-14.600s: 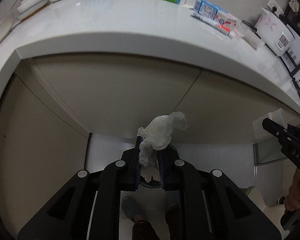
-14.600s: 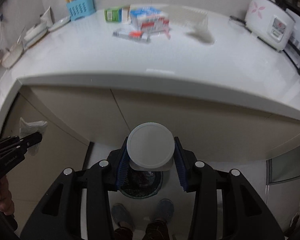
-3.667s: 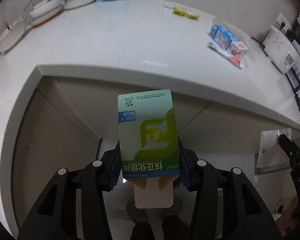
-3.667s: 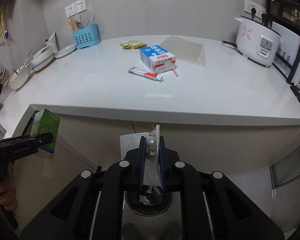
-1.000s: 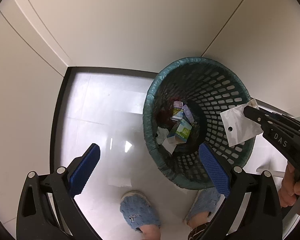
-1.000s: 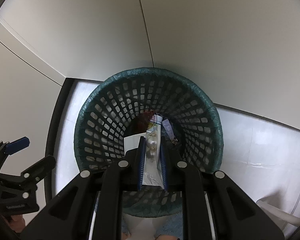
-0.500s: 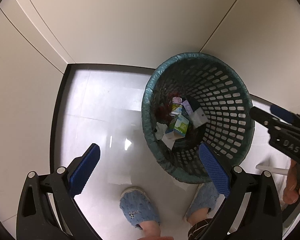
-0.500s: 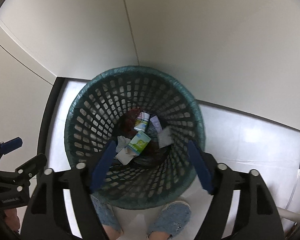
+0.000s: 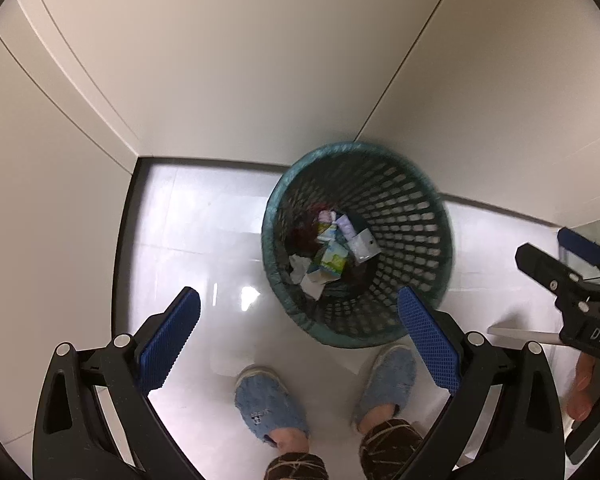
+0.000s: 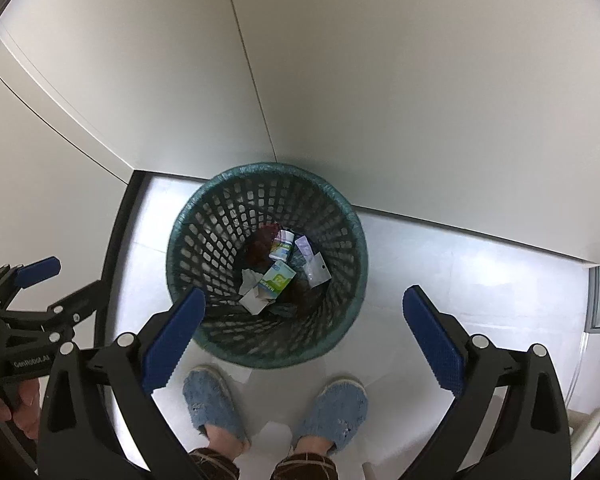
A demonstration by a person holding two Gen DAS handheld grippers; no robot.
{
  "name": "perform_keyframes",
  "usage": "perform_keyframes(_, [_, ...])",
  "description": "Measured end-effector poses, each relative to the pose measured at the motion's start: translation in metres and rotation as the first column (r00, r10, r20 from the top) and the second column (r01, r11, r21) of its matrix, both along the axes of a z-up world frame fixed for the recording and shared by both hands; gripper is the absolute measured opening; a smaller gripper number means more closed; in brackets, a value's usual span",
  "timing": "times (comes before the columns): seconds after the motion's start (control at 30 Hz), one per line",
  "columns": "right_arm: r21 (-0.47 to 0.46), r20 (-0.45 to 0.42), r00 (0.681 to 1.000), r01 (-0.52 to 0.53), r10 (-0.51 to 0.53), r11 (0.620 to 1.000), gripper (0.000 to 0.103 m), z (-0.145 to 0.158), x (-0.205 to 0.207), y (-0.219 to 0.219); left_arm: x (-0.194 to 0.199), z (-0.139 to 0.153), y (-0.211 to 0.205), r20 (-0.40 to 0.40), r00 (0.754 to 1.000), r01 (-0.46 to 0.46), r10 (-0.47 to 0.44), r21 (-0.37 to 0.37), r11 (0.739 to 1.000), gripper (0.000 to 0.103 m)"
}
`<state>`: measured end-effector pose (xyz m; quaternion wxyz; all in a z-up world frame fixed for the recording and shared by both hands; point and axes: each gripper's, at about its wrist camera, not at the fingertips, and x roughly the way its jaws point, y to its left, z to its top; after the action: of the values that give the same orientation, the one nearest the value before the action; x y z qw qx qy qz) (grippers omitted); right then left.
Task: Collect trash
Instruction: 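Raise both tools from the basket back over the counter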
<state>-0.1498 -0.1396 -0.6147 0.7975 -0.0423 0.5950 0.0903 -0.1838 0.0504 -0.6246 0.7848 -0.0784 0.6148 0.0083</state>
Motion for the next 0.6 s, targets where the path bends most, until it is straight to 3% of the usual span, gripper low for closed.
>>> perform_keyframes(0.17, [-0.019, 0.012, 0.999, 0.032, -0.032, 0.999, 0.095, 0.048, -0.007, -0.005, 0.003, 0.055, -0.003, 0.045, 0.999, 0.023, -0.022, -0.016, 1.0, 0.097])
perform_keyframes(0.6, [-0.002, 0.107, 0.989, 0.099, -0.098, 0.995, 0.095, 0.209, -0.031, -0.011, 0.007, 0.222, -0.006, 0.136, 0.989, 0.064, -0.065, 0.012, 0.998, 0.097])
